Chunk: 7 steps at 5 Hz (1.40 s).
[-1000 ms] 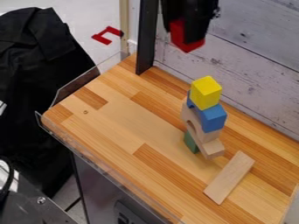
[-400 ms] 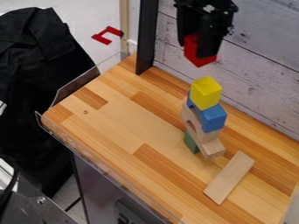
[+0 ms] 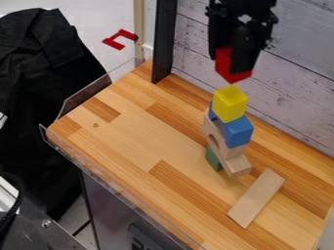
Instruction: Move the red cube onto the top of the yellow cube.
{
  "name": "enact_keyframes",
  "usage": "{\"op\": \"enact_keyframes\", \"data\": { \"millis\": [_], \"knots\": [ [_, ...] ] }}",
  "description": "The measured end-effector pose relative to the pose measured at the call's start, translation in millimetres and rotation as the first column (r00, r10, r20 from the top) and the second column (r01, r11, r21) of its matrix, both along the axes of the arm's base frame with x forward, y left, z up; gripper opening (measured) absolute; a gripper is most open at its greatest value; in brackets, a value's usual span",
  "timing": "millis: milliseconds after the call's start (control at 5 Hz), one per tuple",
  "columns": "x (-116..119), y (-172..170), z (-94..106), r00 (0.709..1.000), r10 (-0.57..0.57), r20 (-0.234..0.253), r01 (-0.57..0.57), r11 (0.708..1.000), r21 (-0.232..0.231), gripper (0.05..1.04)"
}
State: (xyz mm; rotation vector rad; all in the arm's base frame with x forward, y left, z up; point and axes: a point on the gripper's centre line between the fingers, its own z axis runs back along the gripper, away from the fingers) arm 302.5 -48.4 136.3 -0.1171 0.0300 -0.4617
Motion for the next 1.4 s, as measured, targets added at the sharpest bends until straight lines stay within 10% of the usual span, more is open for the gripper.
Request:
{"op": "enact_keyframes", "data": {
  "millis": [1000, 1200, 1400],
  "knots": [
    [-4, -6, -19.6, 0.998, 0.004, -0.067, -0.003, 1.0, 0.003, 0.571],
    [-3, -5, -20.5, 0.998, 0.007, -0.07, -0.007, 1.0, 0.002, 0.635],
    [-4, -4, -25.9, 0.996, 0.015, -0.092, -0.015, 1.0, 0.002, 0.907]
  ]
}}
